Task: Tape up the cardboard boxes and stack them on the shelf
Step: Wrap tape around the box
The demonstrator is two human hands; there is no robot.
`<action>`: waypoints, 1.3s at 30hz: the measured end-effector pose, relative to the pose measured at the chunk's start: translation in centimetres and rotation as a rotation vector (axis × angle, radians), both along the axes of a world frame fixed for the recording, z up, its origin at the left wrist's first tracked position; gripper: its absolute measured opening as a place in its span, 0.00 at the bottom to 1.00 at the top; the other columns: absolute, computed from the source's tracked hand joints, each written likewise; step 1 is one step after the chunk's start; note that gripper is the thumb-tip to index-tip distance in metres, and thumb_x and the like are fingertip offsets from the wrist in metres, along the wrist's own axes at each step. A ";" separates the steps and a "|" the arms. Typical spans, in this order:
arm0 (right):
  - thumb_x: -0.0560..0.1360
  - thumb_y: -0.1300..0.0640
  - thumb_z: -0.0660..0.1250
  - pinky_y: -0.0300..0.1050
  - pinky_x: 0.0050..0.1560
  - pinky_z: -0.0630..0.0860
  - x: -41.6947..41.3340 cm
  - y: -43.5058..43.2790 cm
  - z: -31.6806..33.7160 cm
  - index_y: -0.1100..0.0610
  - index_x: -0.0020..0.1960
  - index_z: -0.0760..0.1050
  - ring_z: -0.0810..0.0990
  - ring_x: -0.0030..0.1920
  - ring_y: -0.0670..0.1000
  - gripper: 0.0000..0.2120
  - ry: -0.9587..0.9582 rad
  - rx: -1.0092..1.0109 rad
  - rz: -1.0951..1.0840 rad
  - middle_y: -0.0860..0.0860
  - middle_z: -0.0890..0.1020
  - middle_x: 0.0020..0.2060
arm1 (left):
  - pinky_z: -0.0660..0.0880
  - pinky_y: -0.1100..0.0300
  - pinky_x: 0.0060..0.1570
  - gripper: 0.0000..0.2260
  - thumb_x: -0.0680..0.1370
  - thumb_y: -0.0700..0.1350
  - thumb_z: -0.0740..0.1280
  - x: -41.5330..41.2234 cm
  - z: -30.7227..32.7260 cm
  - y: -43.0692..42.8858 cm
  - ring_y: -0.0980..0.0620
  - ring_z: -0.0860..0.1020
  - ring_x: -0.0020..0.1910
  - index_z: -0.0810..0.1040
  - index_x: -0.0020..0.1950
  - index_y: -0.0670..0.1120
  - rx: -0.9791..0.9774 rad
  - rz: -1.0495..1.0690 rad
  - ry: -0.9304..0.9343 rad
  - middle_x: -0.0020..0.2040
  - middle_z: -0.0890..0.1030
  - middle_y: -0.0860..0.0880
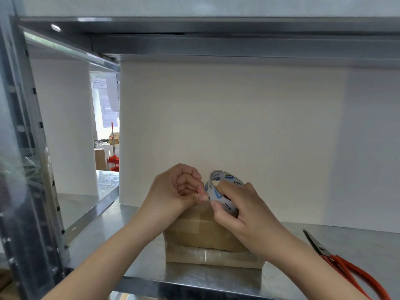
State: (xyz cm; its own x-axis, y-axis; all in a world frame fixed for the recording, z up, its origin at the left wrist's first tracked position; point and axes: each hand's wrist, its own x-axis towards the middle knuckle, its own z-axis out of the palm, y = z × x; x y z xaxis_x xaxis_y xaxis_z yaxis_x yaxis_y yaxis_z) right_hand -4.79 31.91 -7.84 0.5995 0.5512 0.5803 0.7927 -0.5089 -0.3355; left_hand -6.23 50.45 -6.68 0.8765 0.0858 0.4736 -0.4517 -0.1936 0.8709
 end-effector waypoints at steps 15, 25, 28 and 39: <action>0.80 0.51 0.61 0.33 0.40 0.62 -0.4 -0.2 0.3 0.54 0.39 0.64 0.67 0.43 0.49 0.13 0.045 0.024 0.013 0.51 0.72 0.39 | 0.80 0.64 0.47 0.13 0.70 0.34 0.77 -1.1 0.6 0.5 0.52 0.86 0.44 0.80 0.51 0.43 0.029 0.096 -0.075 0.41 0.87 0.48; 0.81 0.49 0.60 0.37 0.38 0.60 0.0 -0.2 0.4 0.54 0.40 0.64 0.69 0.39 0.48 0.14 0.073 0.019 0.012 0.49 0.72 0.38 | 0.81 0.55 0.46 0.14 0.71 0.32 0.76 -1.3 1.0 0.1 0.48 0.83 0.40 0.73 0.44 0.45 0.139 0.134 -0.188 0.39 0.84 0.46; 0.81 0.50 0.61 0.44 0.33 0.63 0.0 -0.5 0.8 0.51 0.39 0.65 0.68 0.32 0.46 0.14 0.040 0.057 0.016 0.48 0.71 0.31 | 0.79 0.58 0.44 0.14 0.71 0.31 0.74 -2.7 0.9 -0.9 0.47 0.81 0.40 0.72 0.42 0.45 0.183 0.083 -0.285 0.39 0.83 0.45; 0.76 0.34 0.60 0.44 0.33 0.68 -0.6 -1.9 2.7 0.45 0.41 0.75 0.75 0.32 0.47 0.16 -0.017 0.018 -0.080 0.45 0.78 0.32 | 0.78 0.64 0.40 0.19 0.65 0.41 0.82 -2.0 1.4 -0.9 0.55 0.79 0.36 0.73 0.45 0.45 0.065 0.077 -0.161 0.36 0.81 0.50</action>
